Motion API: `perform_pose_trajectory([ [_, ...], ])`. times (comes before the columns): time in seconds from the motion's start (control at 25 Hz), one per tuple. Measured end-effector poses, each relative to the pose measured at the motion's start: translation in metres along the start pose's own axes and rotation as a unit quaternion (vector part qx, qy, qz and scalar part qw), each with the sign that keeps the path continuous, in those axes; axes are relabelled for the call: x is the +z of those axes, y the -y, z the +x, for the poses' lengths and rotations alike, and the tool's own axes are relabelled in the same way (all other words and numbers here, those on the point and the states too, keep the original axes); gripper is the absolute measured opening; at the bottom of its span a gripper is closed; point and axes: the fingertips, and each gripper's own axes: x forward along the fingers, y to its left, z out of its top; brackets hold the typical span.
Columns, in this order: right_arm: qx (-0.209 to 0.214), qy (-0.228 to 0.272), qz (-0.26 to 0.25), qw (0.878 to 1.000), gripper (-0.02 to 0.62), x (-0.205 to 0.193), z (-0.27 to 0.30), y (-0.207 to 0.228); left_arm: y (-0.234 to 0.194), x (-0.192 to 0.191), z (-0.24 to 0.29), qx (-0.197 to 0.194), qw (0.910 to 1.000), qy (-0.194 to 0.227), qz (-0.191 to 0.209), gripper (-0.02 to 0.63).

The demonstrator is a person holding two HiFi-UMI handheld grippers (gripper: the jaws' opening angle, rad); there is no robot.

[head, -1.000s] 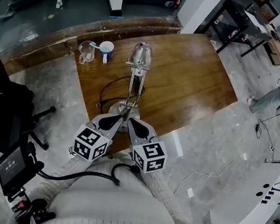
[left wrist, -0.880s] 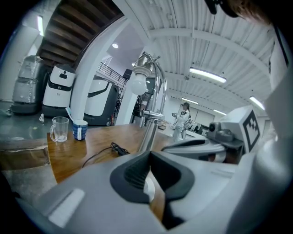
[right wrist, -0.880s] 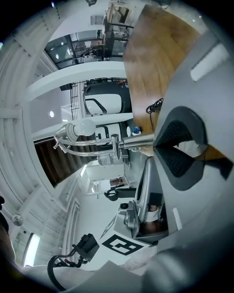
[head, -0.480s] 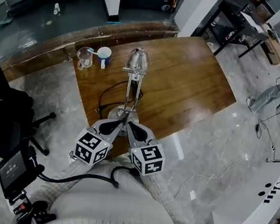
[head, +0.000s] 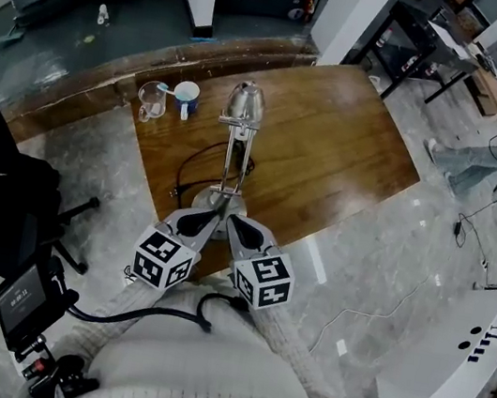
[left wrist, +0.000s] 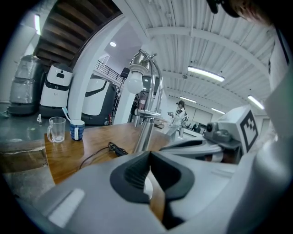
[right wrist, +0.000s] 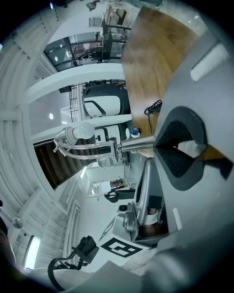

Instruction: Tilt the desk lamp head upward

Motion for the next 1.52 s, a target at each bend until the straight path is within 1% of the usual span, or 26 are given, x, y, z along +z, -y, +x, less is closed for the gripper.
perform_pose_trajectory([
  [0.24, 0.003, -0.003, -0.003, 1.000, -0.002, -0.0017, 0.0039, -0.0022, 0.0000, -0.0012, -0.0002, -0.002, 0.9999, -0.001, 0.011, 0.008],
  [0.68, 0.002, 0.001, -0.001, 1.000, -0.002, 0.0027, 0.0051, 0.0000, -0.0004, -0.0001, 0.0007, -0.002, 1.0000, 0.001, 0.008, 0.006],
  [0.88, 0.001, 0.000, -0.007, 1.000, -0.002, 0.0031, 0.0046, -0.0018, 0.0018, -0.0001, 0.0006, 0.001, 0.9996, -0.003, 0.028, 0.008],
  [1.04, 0.002, -0.001, -0.005, 1.000, -0.002, 0.0016, 0.0043, -0.0024, 0.0004, 0.0009, 0.0005, 0.001, 0.9997, 0.000, 0.023, 0.008],
  [1.2, 0.001, -0.005, -0.021, 1.000, -0.002, 0.0015, 0.0047, -0.0039, 0.0009, -0.0003, 0.0009, 0.002, 0.9997, -0.003, 0.024, 0.008],
  [1.52, 0.006, -0.008, -0.020, 1.000, -0.002, 0.0011, 0.0056, -0.0056, 0.0004, -0.0017, 0.0007, 0.002, 0.9998, -0.004, 0.018, 0.008],
])
